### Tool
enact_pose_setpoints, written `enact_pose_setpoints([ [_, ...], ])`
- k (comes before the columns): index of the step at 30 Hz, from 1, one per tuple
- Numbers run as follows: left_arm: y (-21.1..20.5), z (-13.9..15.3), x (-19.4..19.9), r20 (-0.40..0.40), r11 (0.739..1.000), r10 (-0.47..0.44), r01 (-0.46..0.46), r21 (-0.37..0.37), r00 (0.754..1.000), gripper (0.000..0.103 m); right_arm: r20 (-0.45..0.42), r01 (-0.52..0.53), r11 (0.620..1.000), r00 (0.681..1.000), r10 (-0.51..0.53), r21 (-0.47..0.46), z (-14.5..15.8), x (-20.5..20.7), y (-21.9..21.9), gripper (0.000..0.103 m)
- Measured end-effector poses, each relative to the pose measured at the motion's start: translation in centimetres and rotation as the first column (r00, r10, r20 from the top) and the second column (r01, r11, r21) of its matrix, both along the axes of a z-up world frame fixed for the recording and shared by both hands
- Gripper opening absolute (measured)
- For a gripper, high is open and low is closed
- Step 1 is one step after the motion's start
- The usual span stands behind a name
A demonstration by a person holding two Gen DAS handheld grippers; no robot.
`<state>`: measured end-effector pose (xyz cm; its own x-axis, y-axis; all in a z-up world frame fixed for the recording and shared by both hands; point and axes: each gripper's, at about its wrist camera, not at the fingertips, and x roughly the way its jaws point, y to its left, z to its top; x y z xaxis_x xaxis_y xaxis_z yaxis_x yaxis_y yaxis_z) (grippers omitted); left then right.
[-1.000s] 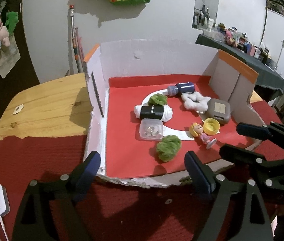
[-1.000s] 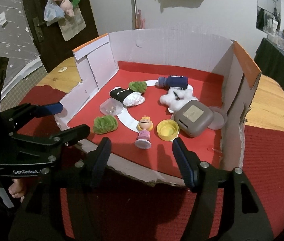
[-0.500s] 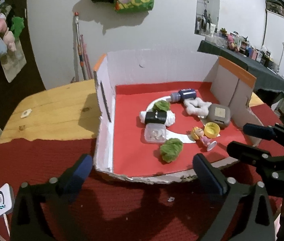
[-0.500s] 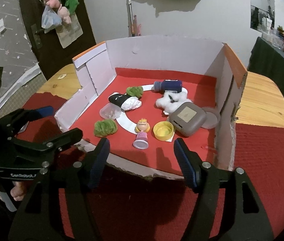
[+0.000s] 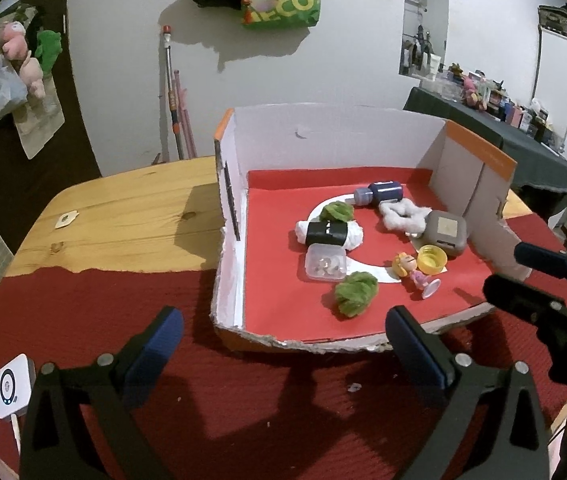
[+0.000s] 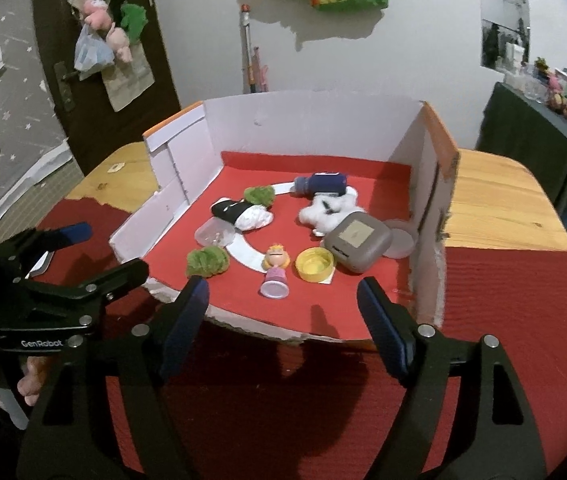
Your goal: Organize objects
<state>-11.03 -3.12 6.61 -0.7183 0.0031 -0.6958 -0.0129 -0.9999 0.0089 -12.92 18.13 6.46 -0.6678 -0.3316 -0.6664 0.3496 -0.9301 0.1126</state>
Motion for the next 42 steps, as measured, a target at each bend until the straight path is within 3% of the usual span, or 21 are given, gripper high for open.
enact_pose_setpoints([
  [10,0.3,-0.2,0.1,-0.005,1.000,0.011,-0.011,-0.023,1.000,0.103,0.010,0.031,0.999,0.999,-0.031,-0.011,-0.5,-0.1,0.4,0.081],
  [21,-0.9,-1.1,-0.6,0.036,0.998,0.015,-0.018,0.065,0.999,0.103,0.029,0.031,0.999,0.999,-0.031,-0.014,-0.8,-0.2,0.4,0.081],
  [28,0.1,-0.9,-0.5,0.014,1.000,0.026,-0.026,0.002,1.000,0.103,0.032,0.034,0.999,0.999,-0.033,-0.017,-1.0,-0.2,0.3,0.081],
  [42,0.7,-1.0,-0.2,0.005,0.999,0.024,-0.024,-0.024,1.000,0.103,0.025,0.037,0.999,0.999,-0.036,-0.028,-0.9,-0.1,0.6,0.081],
])
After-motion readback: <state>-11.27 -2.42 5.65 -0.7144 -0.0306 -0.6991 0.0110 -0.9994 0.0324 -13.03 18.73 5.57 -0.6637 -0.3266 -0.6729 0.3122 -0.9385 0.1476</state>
